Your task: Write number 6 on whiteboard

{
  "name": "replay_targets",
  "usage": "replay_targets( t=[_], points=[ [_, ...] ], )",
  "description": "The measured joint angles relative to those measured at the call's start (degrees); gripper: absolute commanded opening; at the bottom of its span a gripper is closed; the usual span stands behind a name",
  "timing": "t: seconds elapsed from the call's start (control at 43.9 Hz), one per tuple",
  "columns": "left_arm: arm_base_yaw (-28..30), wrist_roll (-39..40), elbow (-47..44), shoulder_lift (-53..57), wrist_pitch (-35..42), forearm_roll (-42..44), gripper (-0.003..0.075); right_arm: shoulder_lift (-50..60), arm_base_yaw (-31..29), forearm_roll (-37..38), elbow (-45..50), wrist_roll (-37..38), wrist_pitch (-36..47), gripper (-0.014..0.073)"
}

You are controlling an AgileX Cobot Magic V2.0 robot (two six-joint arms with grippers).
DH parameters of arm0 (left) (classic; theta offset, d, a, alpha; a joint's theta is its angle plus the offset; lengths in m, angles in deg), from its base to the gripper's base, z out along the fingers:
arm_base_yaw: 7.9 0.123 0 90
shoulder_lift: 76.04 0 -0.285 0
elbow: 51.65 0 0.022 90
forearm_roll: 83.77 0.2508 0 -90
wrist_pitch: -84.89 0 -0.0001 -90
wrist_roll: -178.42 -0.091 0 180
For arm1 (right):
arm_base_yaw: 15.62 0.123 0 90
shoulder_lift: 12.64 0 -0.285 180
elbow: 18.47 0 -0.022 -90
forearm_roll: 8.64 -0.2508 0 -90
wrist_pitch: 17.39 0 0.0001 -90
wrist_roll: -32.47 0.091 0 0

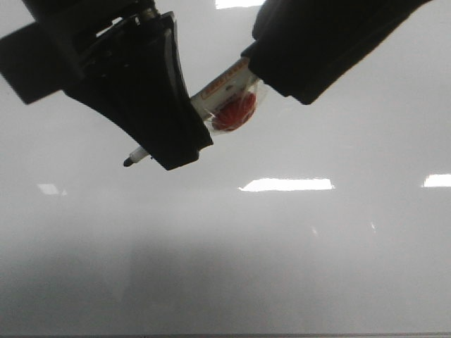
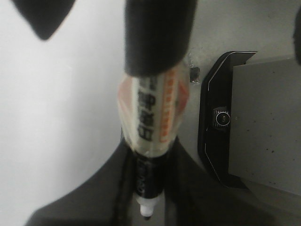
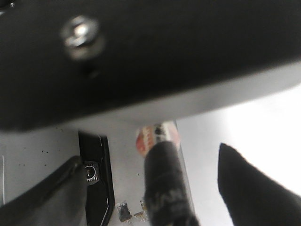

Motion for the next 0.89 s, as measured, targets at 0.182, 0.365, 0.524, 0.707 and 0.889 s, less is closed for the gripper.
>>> replay_targets(
  t=[0.182, 0.365, 0.524, 0.707, 0.889],
  points=[
    [0.0, 0.0, 0.0, 0.0, 0.42, 0.0, -0.002, -0.64, 0.0, 0.0, -0.24, 0.0, 0.32, 0.0316],
    [0.0, -0.27, 0.0, 0.0, 0.75, 0.0, -0.002, -0.64, 0.0, 0.0, -0.24, 0.0, 0.22, 0.0108],
    [-0.13, -0.83, 0.03, 0.0, 0.67, 0.0, 0.0039, -0.64, 0.0, 0.0, -0.24, -0.13, 0.14, -0.0001],
    [-0.13, -0.83, 0.03, 0.0, 1.29, 0.0, 0.0316, -0.64, 0.0, 0.1, -0.26, -0.13, 0.14, -0.0094],
    [0.53, 0.58, 0.25, 1.05, 2.07, 0.0, 0.043, -0.64, 0.0, 0.1, -0.26, 0.16, -0.38, -0.0111]
  ],
)
